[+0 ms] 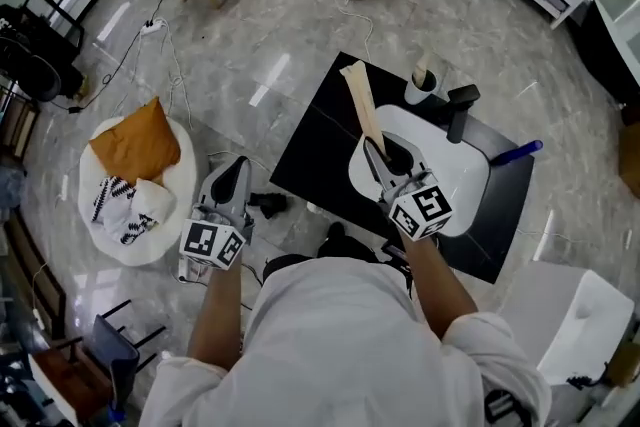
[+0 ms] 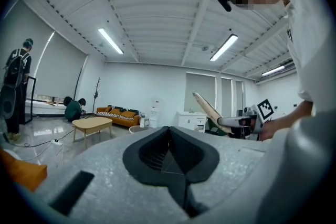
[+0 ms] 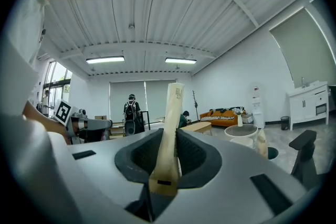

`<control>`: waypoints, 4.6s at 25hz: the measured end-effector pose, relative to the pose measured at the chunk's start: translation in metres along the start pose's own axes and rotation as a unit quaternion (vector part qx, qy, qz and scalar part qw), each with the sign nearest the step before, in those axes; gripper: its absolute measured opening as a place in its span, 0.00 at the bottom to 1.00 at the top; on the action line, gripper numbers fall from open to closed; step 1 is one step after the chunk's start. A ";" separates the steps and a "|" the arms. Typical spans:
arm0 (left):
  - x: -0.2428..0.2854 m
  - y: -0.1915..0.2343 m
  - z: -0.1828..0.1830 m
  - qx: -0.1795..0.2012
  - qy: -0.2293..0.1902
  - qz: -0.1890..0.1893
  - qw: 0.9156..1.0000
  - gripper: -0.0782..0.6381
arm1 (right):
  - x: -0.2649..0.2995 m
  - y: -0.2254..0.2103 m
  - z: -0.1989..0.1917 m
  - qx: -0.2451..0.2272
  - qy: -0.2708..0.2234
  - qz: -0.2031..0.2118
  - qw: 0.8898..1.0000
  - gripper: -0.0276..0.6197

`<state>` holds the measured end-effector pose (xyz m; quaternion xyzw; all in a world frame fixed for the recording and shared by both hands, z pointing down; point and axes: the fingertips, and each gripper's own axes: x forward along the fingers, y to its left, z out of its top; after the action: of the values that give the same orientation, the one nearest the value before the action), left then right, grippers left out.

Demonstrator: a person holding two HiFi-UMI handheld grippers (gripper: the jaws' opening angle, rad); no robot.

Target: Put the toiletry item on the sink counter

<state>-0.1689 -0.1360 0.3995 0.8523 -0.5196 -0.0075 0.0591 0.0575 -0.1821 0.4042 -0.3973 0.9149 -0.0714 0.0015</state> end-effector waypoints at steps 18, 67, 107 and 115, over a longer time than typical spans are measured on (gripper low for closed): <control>0.155 0.033 -0.020 -0.017 0.046 -0.224 0.973 0.13 | 0.025 -0.052 -0.010 0.033 0.003 -0.185 0.982 0.16; 0.227 0.049 -0.187 -0.017 0.184 -0.434 0.882 0.13 | 0.112 -0.063 -0.274 0.130 0.288 -0.336 0.887 0.16; 0.052 -0.126 0.070 0.027 -0.004 -0.518 0.855 0.13 | -0.180 0.154 0.082 -0.053 -0.130 -0.387 0.911 0.07; -0.002 -0.110 0.054 0.027 -0.009 -0.451 0.892 0.13 | -0.217 0.183 0.042 -0.041 -0.122 -0.415 0.901 0.07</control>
<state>-0.0766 -0.0896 0.3333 0.9962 -0.0800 -0.0264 0.0216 0.0753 0.0941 0.3264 -0.7464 0.6618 0.0209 0.0671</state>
